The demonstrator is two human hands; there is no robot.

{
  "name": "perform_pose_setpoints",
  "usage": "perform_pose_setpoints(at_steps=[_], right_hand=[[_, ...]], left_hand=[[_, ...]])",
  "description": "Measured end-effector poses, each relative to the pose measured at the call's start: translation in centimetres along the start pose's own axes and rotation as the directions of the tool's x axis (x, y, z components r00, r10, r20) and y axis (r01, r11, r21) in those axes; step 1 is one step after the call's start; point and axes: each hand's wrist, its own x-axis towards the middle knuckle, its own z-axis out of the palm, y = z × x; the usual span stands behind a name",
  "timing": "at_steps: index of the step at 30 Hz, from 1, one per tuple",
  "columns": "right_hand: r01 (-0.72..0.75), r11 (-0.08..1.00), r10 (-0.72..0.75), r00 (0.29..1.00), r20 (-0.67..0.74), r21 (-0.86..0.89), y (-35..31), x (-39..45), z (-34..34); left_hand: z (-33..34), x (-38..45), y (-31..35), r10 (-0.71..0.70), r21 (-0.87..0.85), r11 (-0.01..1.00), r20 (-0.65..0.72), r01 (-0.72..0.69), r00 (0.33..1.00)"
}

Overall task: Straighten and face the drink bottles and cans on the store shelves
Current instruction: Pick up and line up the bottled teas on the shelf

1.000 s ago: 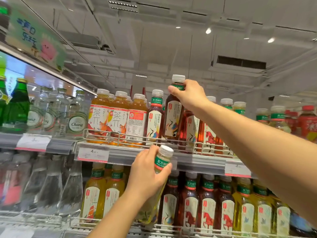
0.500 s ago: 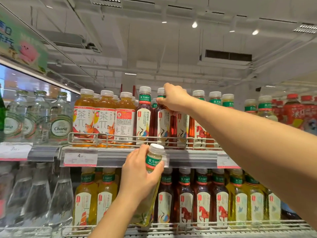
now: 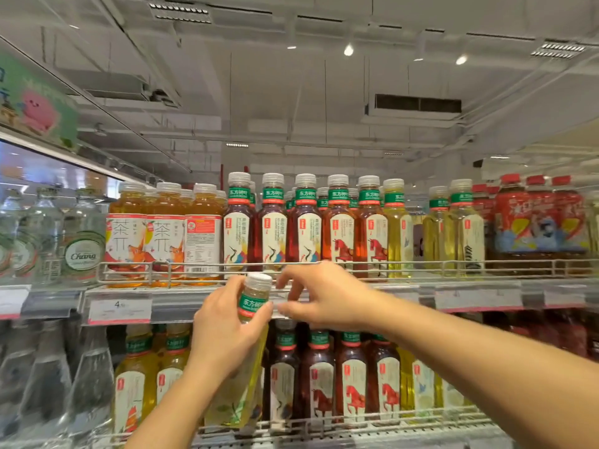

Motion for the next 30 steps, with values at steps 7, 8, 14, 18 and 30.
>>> perform_pose_setpoints(at_steps=[7,8,14,18,30], right_hand=[[-0.111,0.984,0.113,0.994,-0.008,0.141,0.3,-7.9,1.2],[-0.113,0.984,0.120,0.992,-0.041,0.135,0.3,-8.6,1.2],[-0.138,0.924,0.213,0.961,-0.179,0.357,2.7,-11.7,-2.2],[-0.126,0.885,0.254,0.937,-0.238,0.448,5.4,-13.7,-5.3],[-0.150,0.917,0.321,0.826,-0.464,0.368,15.5,-15.8,-14.6]], left_hand=[[0.0,-1.2,6.7,-0.129,-0.311,0.946,-0.103,0.092,0.986],[0.5,-1.2,8.2,-0.132,-0.350,0.932,-0.099,0.089,0.986],[3.1,-0.5,17.4,-0.131,-0.689,0.719,-0.007,0.090,0.991],[5.3,0.1,21.9,-0.004,-0.699,0.714,0.054,0.041,0.999],[13.3,2.0,19.1,0.362,-0.154,0.927,0.121,-0.343,0.924]])
